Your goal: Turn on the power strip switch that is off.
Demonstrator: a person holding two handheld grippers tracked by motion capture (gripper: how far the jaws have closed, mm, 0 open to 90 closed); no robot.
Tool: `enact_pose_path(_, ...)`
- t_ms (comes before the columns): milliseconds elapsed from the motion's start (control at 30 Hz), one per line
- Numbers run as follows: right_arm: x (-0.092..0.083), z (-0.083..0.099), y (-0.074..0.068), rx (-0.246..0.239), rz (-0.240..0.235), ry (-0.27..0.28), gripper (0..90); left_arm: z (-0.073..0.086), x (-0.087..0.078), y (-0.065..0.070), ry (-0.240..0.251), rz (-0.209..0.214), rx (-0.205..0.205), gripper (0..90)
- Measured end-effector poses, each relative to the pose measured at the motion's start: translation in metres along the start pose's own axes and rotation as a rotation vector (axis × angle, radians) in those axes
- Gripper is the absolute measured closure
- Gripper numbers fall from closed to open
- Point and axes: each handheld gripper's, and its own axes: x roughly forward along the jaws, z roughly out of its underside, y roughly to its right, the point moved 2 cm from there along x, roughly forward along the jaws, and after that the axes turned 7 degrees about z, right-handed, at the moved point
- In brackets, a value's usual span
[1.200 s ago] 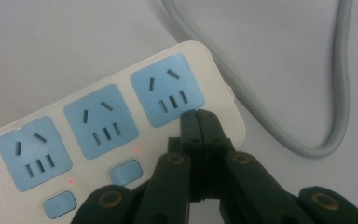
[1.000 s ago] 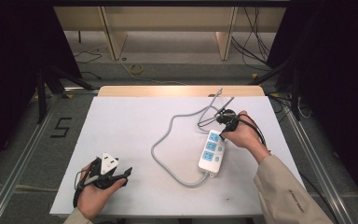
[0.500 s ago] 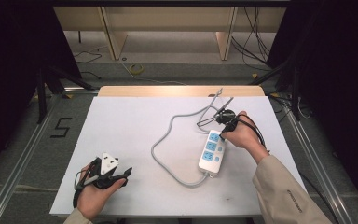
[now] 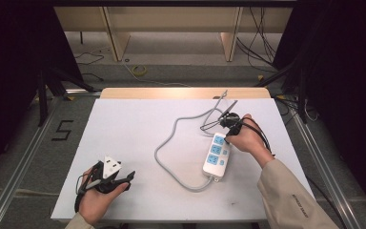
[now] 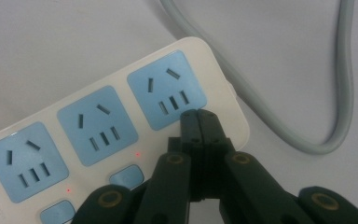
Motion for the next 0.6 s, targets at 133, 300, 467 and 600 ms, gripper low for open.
enact_pose_path(133,0.0002,-0.0003,-0.0004,0.000,0.001,-0.001,90.0,0.0000,0.0000,-0.0001,0.000,0.000,0.000,38.2)
enact_pose_path(300,0.0005,-0.0001,0.0003,0.003,-0.004,0.000,90.0,0.0000,0.0000,0.0000,0.000,0.000,0.000,38.2)
enact_pose_path(467,0.0006,-0.0003,0.0000,0.006,-0.001,-0.003,90.0,0.0000,0.0001,0.0001,0.000,0.001,0.001,38.2)
enact_pose_path(600,0.0006,-0.0009,-0.0008,0.005,0.003,-0.007,90.0,-0.0001,0.0002,0.0000,0.000,0.001,0.001,38.3)
